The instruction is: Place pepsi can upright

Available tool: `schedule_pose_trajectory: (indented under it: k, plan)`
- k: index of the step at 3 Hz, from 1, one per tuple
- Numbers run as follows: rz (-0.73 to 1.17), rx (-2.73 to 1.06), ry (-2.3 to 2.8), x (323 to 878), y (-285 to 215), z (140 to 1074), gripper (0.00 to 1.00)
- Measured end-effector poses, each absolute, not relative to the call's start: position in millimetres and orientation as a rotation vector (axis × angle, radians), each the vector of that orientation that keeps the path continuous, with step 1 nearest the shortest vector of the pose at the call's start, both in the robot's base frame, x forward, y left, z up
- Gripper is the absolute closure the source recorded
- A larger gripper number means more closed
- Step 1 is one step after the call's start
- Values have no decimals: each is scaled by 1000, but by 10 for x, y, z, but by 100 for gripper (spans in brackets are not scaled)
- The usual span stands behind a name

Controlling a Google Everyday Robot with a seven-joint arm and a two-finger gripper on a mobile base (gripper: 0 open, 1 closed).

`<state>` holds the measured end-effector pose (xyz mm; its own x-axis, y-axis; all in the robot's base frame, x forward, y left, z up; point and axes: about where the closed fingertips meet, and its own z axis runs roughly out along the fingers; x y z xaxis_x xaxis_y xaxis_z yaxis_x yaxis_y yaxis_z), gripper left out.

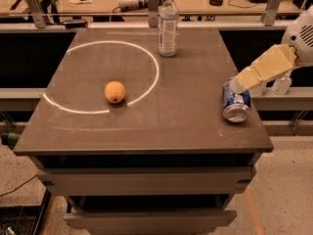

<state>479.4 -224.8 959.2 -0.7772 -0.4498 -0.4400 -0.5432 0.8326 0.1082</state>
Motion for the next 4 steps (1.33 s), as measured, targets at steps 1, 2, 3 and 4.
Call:
schedule_pose_trajectory:
  k: [1, 2, 3, 4]
  plan:
    - [332, -541, 2701, 4984, -2332, 9502, 0]
    - [291, -355, 2790, 5204, -2423, 9322, 0]
    - [238, -243, 2870, 5392, -2466, 9148, 0]
    - [195, -162, 2955, 5542, -2427, 8913, 0]
